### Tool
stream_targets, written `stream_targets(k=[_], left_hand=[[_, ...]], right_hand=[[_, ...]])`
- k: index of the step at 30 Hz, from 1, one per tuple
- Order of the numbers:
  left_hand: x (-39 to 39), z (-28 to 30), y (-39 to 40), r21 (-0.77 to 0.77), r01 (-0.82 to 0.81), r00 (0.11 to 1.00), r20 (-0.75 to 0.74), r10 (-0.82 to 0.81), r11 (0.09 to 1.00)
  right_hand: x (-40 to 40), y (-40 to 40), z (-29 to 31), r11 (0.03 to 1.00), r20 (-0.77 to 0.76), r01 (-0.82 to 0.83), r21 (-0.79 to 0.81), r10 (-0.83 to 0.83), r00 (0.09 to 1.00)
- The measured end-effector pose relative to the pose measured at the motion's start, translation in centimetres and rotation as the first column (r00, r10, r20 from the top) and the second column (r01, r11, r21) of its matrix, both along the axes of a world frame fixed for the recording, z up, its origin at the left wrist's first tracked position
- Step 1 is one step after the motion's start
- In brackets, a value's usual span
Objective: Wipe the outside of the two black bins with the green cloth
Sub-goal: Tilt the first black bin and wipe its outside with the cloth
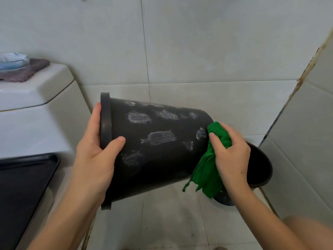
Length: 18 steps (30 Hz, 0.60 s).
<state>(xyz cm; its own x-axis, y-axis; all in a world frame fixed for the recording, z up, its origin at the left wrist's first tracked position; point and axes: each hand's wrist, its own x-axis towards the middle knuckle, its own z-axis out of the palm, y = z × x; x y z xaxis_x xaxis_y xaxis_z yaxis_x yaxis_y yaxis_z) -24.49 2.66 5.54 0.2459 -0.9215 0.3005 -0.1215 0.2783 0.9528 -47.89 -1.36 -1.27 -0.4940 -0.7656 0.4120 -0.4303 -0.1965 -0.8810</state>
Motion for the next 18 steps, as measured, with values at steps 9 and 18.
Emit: stream_targets(k=[9, 18], left_hand=[[-0.5, -0.4, 0.3, -0.023, 0.050, 0.997, -0.054, -0.051, 0.999], [-1.3, 0.2, 1.0, -0.067, 0.060, 0.990, -0.127, -0.068, 0.996]], right_hand=[[2.2, 1.1, -1.6, 0.931, -0.494, -0.240, -0.274, 0.078, 0.866], [0.0, -0.7, 0.4, 0.984, -0.224, -0.028, -0.175, -0.012, 0.975]])
